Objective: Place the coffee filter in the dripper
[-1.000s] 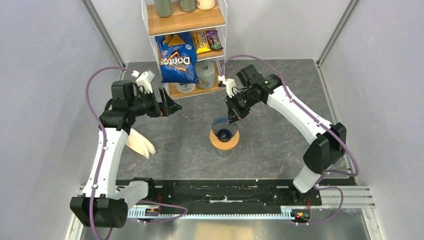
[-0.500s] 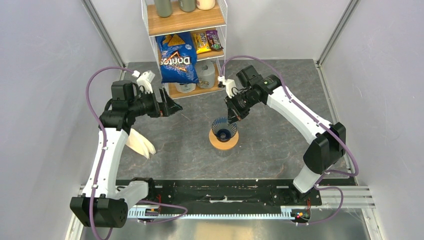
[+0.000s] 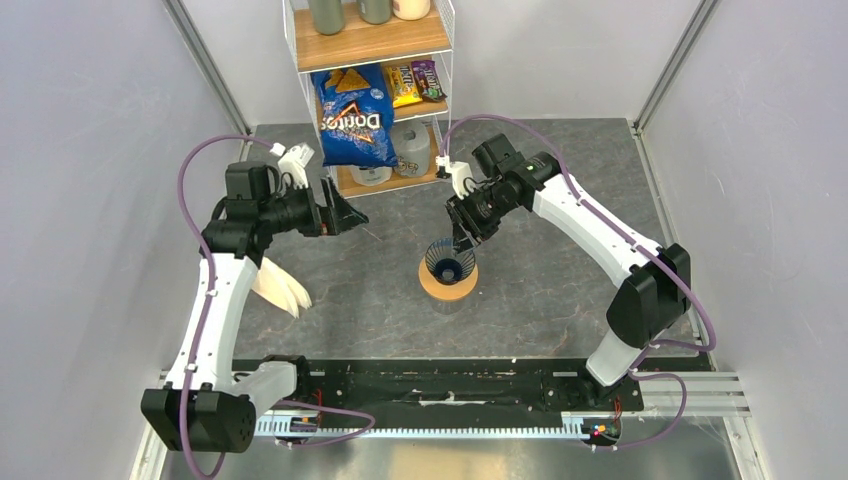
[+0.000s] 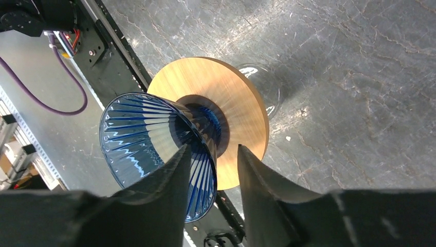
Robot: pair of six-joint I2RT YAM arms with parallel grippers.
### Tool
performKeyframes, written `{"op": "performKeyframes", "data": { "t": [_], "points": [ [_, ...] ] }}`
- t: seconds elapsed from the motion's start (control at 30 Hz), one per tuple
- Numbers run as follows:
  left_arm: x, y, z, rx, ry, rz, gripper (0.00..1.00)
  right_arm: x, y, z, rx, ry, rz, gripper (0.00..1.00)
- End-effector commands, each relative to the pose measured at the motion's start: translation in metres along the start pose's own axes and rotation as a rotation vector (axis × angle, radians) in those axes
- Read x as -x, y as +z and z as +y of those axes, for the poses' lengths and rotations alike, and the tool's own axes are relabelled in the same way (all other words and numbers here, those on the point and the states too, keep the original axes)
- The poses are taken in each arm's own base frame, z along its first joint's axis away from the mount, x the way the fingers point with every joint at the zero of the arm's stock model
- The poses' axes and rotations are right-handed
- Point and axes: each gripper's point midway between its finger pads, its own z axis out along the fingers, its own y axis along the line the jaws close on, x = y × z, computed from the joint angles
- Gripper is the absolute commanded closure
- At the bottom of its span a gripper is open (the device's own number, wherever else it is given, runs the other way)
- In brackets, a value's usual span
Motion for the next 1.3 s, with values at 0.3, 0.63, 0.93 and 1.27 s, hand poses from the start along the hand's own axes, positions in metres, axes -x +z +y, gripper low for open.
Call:
{"op": "performKeyframes", "data": {
  "t": [0.3, 0.63, 0.93, 1.27],
  "points": [
    [-0.047, 0.022, -0.076, -0.281, 0.093, 0.238, 0.13, -0.005, -0.061, 0.014, -0.019, 0.02, -0.084, 0.43],
    [-0.075, 0.05, -0.1, -0.36, 0.034, 0.419, 0.28, -0.026, -0.05, 0.029, 0.115, 0.119, -0.06, 0.5],
    [-0.08, 0.073, -0.102, -0.354, -0.019, 0.473, 0.4, -0.019, -0.041, 0.023, 0.127, 0.13, -0.049, 0.54],
    [-0.081, 0.09, -0.101, -0.347, -0.045, 0.505, 0.56, -0.011, -0.038, 0.019, 0.124, 0.155, -0.052, 0.61]
  ]
}}
